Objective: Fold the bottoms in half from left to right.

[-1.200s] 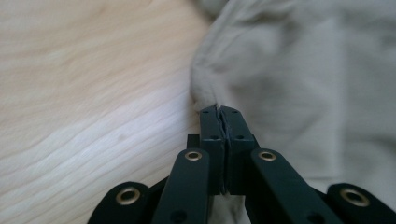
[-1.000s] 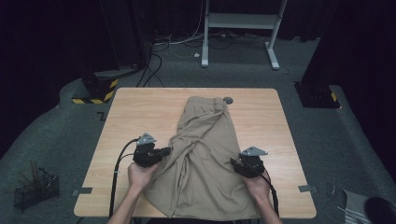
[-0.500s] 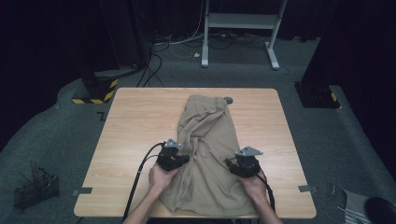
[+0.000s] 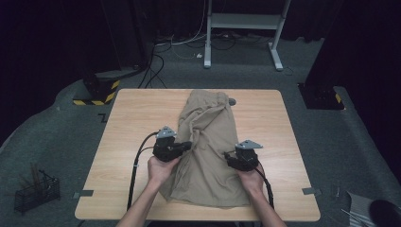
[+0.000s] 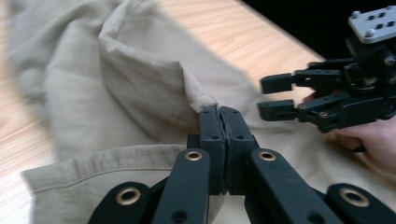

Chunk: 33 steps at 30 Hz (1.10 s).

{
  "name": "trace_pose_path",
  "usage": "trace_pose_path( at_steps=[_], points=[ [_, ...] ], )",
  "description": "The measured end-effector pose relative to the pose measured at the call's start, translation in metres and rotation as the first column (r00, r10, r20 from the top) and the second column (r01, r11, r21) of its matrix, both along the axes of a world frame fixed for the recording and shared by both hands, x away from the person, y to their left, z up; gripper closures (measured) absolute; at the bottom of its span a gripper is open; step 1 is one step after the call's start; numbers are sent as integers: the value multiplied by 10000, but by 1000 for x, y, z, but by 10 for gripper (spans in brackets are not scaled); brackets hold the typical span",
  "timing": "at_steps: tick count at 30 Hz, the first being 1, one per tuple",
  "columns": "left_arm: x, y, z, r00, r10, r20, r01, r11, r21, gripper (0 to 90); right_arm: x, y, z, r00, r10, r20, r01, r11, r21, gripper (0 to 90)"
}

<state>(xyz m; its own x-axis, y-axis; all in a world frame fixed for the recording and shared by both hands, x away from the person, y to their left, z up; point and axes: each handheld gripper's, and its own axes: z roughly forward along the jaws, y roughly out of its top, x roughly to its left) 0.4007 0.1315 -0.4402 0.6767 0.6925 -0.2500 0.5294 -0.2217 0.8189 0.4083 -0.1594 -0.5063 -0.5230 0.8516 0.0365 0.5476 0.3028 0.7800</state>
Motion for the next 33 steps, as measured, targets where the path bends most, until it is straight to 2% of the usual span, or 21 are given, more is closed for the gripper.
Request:
trace_pose_path(
  at_steps=[3, 5, 8, 9, 12, 15, 16, 17, 19, 22, 23, 25, 26, 28, 31, 33],
  points=[
    [5, -22, 1, 9989, -467, 9, 467, 9988, 114, 887, -8, -10, 7, 9999, 36, 104, -33, 9994, -358, 439],
    [7, -33, -3, 9975, -700, -62, 700, 9975, -29, 887, -7, -17, 3, 10000, -99, -10, 98, 9980, -627, 440],
    [3, -47, -12, 9955, -950, -29, 948, 9948, -367, 887, -3, -25, -7, 9978, -560, -363, 534, 9962, -689, 432],
    [2, -53, -15, 9942, -1071, -57, 1069, 9937, -324, 886, -3, -27, -9, 9971, -636, -407, 608, 9959, -677, 432],
    [2, -71, -24, 9902, -1374, -256, 1382, 9899, 318, 885, -4, -26, -10, 9973, -613, -411, 573, 9942, -911, 432],
    [8, -83, -34, 9883, -1425, -535, 1455, 9878, 563, 881, -5, -23, -10, 9979, -565, -329, 532, 9940, -955, 432],
    [9, -85, -36, 9894, -1375, -458, 1403, 9879, 654, 876, -4, -22, -11, 9982, -522, -311, 489, 9937, -1004, 431],
    [8, -85, -36, 9899, -1351, -436, 1374, 9890, 546, 861, -4, -21, -11, 9982, -538, -275, 507, 9936, -1011, 431],
    [4, -81, -29, 9924, -1201, -264, 1210, 9920, 372, 728, -4, -21, -12, 9978, -557, -358, 519, 9936, -1000, 430],
    [-7, -61, -8, 9948, -793, 640, 786, 9968, 137, 574, -6, -22, -7, 9986, -456, -259, 425, 9931, -1090, 433],
    [-10, -52, -2, 9953, -592, 769, 593, 9982, 8, 540, -7, -23, -5, 9988, -446, -176, 424, 9929, -1116, 434],
    [-12, -34, 5, 9973, -260, 694, 273, 9995, -184, 486, -7, -24, -2, 9990, -438, -97, 427, 9946, -943, 437],
    [-14, -26, 6, 9979, -122, 632, 125, 9999, -43, 464, -7, -24, -2, 9992, -410, -43, 405, 9957, -833, 443],
    [-20, -11, 4, 9967, 266, 763, -310, 9979, 576, 442, -8, -23, -4, 9995, -265, -174, 251, 9967, -775, 472],
    [-25, 8, -9, 9978, 576, 313, -604, 9935, 963, 416, -13, -20, -4, 9998, 91, -184, -108, 9951, -985, 511],
    [-27, 16, -22, 9970, 772, 70, -774, 9882, 1323, 408, -16, -20, -4, 9998, 146, -121, -156, 9962, -858, 526]
  ],
)
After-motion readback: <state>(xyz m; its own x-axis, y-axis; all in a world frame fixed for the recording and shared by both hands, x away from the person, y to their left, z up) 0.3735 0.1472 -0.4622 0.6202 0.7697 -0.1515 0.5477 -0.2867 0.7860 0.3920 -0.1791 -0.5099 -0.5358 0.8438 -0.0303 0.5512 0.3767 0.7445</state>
